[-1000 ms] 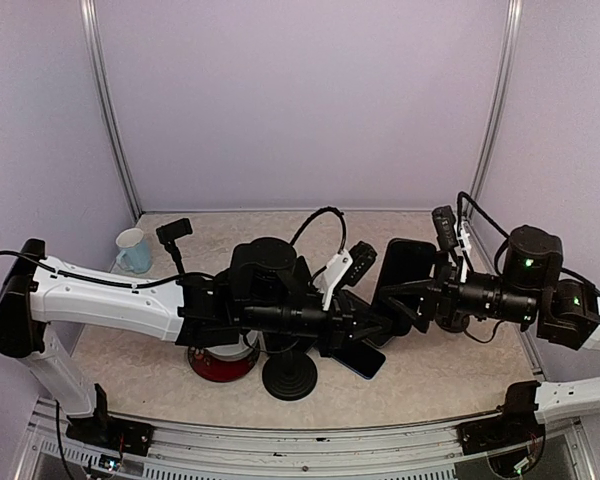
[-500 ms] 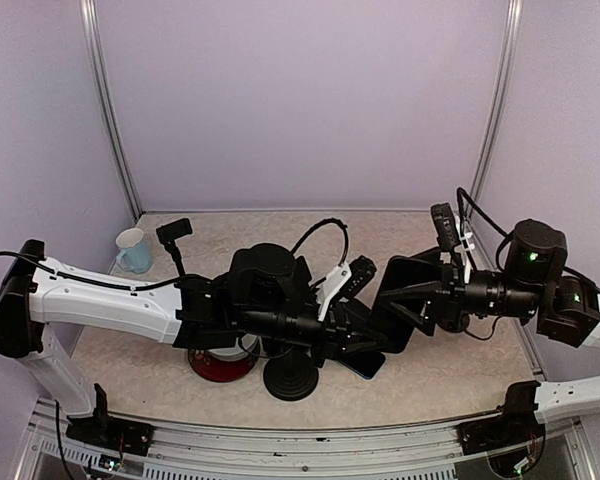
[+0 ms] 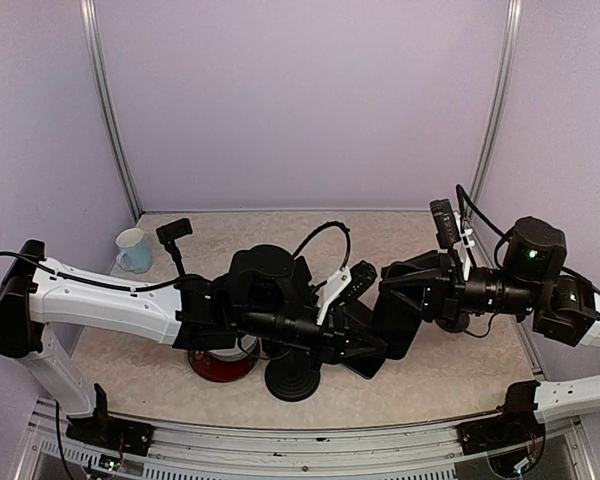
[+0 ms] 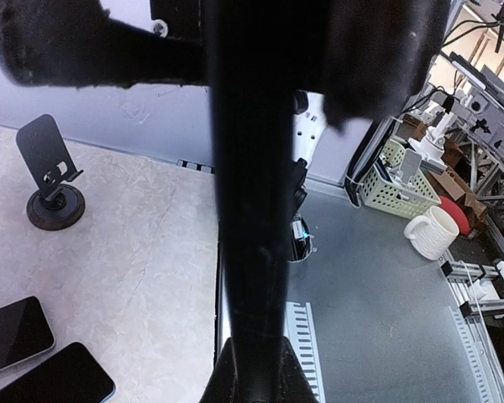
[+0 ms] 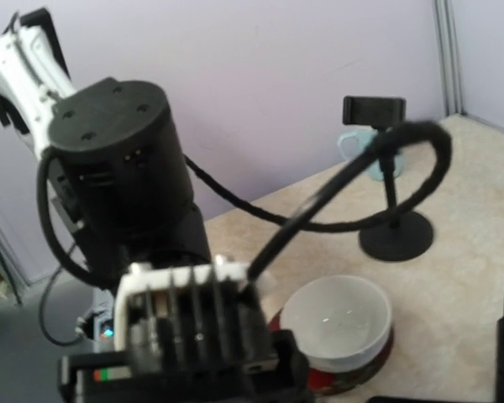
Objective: Place the phone on the phone stand
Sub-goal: Pass from the left arm to the right, then hold the phone stand at the corner of the board.
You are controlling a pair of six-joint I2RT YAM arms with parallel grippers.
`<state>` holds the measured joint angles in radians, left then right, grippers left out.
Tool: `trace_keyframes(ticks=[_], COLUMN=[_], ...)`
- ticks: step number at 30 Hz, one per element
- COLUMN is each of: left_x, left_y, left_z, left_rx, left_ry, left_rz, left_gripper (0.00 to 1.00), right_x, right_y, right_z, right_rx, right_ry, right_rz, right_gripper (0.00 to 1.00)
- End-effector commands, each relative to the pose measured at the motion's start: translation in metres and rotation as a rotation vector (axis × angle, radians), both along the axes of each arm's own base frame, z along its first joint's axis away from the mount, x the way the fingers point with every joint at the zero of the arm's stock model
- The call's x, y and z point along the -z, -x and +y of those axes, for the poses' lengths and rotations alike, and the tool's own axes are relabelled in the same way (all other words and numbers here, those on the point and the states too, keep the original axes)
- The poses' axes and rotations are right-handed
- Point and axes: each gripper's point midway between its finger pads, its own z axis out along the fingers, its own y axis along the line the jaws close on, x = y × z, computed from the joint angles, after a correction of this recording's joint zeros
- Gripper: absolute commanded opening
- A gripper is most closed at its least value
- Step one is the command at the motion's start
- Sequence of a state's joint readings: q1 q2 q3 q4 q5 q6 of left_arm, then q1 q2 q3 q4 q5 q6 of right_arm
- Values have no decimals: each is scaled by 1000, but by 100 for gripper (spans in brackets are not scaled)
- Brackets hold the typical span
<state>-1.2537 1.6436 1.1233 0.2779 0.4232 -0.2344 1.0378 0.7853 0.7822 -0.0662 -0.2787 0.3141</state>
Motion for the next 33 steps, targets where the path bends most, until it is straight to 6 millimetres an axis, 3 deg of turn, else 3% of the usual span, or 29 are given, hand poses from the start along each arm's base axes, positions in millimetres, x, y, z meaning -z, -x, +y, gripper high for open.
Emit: trace_keyframes(ticks=[1, 4, 14, 20, 25, 33], left_x=[-14, -17, -37, -58, -64, -25], left_y=[3, -1, -10, -15, -21, -18], left_z=[0, 2, 27, 49, 68, 98], left_rx=[6, -13, -94, -159, -223, -268], left_ry=[55, 61, 101, 143, 136, 57], left_rz=[-12, -13, -50, -102, -127, -70], left_gripper=[0, 0, 73, 97, 99, 99], right_x=[1, 4, 4, 9, 13, 17], right_y=[7, 5, 0, -3, -4, -6], right_z=[9, 10, 3, 4, 4, 2], right_rx=[-54, -45, 4, 14, 17, 31], right_ry=[-15, -10, -18, -8, -3, 7], right_rz=[8, 15, 10, 16, 21, 19], right_gripper=[23, 0, 0, 0, 0, 0])
